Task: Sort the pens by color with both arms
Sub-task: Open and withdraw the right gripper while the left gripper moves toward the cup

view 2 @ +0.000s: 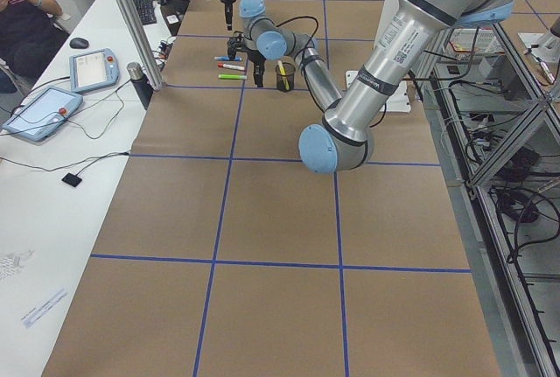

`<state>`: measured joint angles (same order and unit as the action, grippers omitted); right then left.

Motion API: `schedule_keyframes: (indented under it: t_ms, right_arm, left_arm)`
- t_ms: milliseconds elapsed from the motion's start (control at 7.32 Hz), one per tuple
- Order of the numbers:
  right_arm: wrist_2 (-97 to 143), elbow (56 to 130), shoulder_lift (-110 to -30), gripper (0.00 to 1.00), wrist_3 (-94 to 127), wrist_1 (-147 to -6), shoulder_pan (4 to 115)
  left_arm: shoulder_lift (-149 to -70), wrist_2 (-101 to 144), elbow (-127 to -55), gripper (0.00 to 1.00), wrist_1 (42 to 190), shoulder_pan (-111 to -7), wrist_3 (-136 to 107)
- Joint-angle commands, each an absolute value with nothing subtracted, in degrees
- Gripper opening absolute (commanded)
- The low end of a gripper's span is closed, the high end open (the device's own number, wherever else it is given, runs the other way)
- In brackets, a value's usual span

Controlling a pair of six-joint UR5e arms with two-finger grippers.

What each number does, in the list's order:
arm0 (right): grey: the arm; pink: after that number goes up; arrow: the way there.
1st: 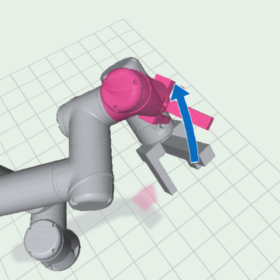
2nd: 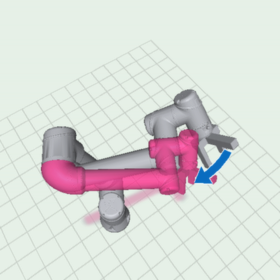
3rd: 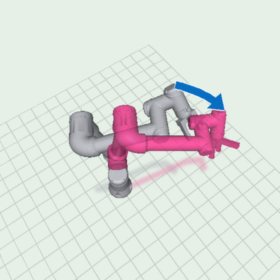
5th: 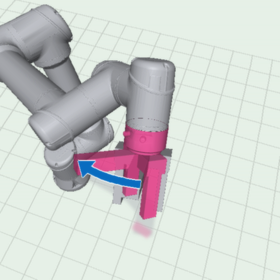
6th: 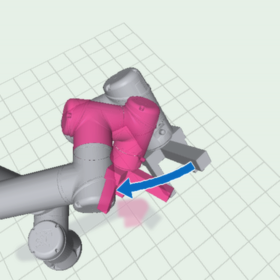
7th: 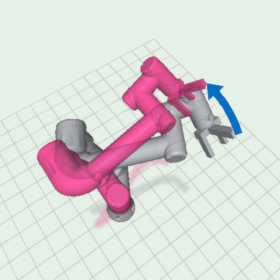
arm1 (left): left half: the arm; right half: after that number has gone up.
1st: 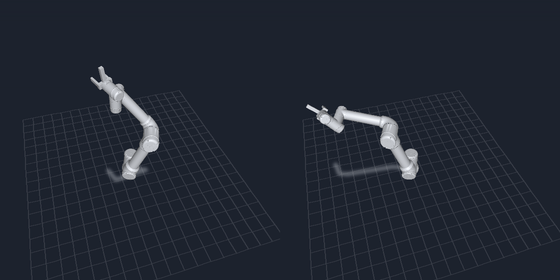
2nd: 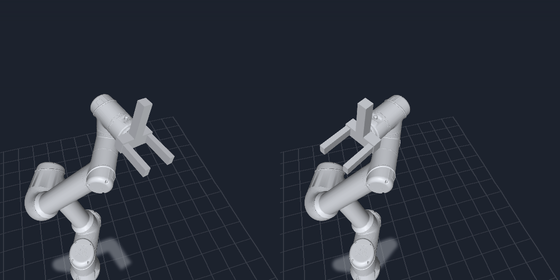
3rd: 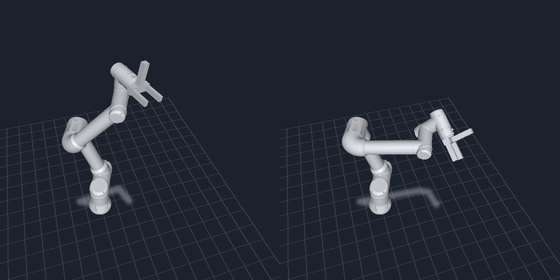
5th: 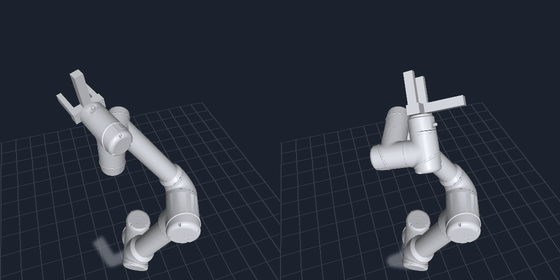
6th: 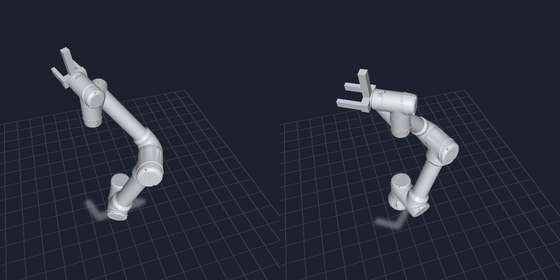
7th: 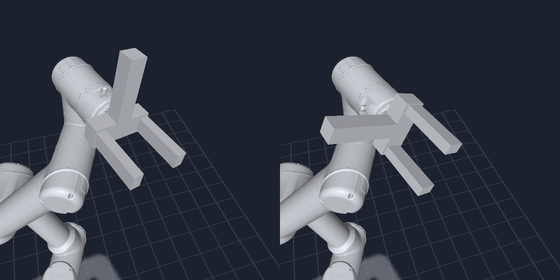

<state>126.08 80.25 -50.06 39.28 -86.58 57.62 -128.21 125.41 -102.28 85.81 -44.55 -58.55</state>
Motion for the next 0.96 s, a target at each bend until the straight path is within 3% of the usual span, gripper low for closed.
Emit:
schedule_keyframes:
  t_ms: [0, 137, 546, 819]
  right_arm:
    - [128.8, 85.1, -54.1, 0.84, 38.6, -90.1, 61.9]
    - [128.8, 85.6, -54.8, 0.85, 38.6, -90.5, 62.8]
    - [129.0, 87.3, -54.8, 0.86, 38.8, -93.9, 63.5]
    - [128.5, 87.4, -54.8, 0.86, 38.9, -95.3, 63.6]
  left_arm:
    - [-129.4, 123.2, -102.0, 0.83, 88.9, -43.5, -52.4]
    - [-129.3, 118.9, -101.5, 0.66, 91.5, -41.6, -44.5]
    - [-136.7, 115.3, -93.2, 0.83, 93.0, -38.8, -38.4]
    - [-138.4, 115.5, -93.2, 0.87, 93.2, -35.7, -37.5]
